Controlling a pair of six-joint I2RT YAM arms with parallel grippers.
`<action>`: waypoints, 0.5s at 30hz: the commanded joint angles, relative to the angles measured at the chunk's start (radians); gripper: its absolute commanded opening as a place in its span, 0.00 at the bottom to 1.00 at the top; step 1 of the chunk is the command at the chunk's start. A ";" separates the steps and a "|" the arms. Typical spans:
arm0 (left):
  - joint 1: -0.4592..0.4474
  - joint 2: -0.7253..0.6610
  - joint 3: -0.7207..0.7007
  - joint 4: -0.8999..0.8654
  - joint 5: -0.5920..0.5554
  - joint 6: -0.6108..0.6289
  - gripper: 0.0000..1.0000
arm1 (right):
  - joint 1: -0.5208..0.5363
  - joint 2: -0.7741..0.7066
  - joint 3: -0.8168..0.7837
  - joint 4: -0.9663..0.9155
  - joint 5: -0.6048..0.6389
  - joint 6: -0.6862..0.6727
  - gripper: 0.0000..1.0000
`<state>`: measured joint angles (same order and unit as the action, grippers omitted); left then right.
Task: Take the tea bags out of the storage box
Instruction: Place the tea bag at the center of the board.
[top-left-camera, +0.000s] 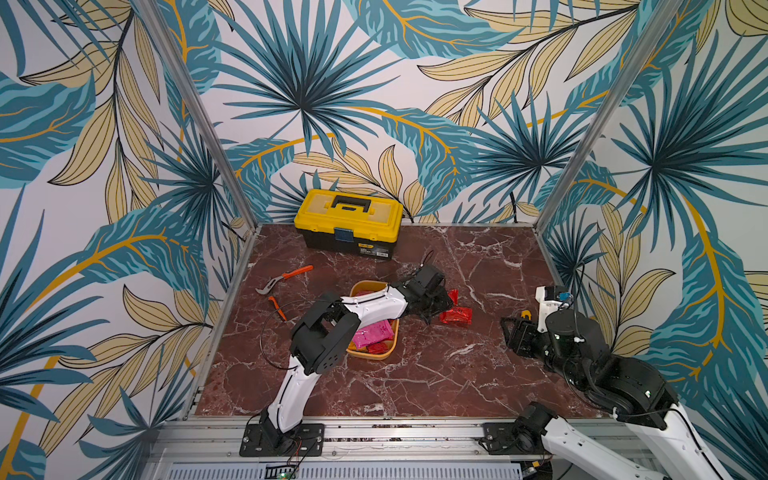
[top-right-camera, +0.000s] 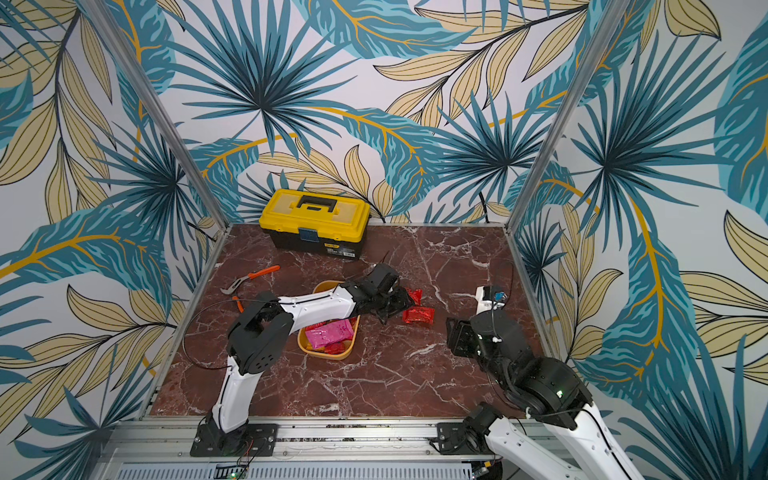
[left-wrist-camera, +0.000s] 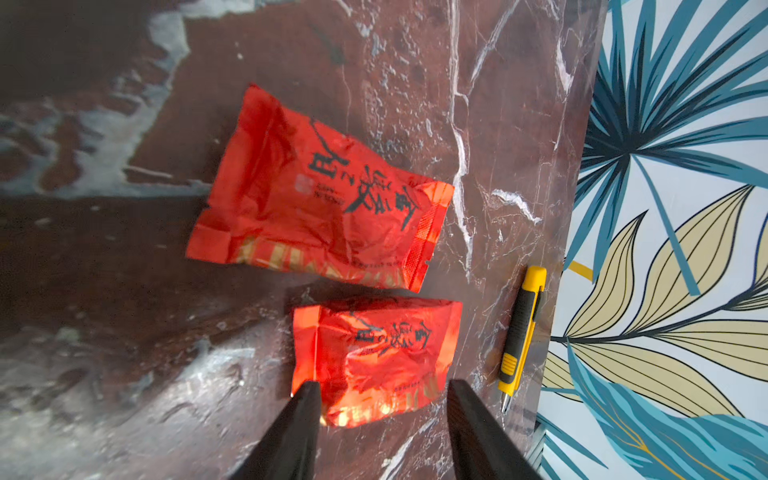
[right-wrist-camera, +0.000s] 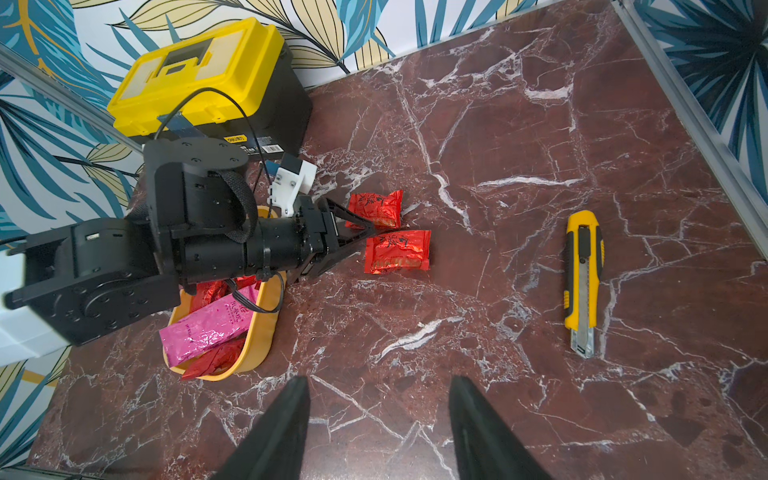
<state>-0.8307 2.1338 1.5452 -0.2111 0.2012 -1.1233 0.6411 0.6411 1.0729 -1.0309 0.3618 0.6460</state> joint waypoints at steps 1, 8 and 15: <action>-0.005 -0.052 0.065 -0.036 -0.010 0.044 0.56 | -0.003 0.022 -0.016 -0.021 0.000 -0.009 0.59; -0.007 -0.241 0.052 -0.177 -0.088 0.125 0.57 | -0.003 0.105 -0.012 0.026 -0.072 -0.060 0.55; 0.075 -0.516 -0.156 -0.280 -0.152 0.129 0.59 | -0.001 0.253 -0.073 0.178 -0.258 -0.087 0.48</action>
<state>-0.8028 1.6985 1.4952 -0.3973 0.1017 -1.0164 0.6411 0.8455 1.0332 -0.9356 0.2134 0.5854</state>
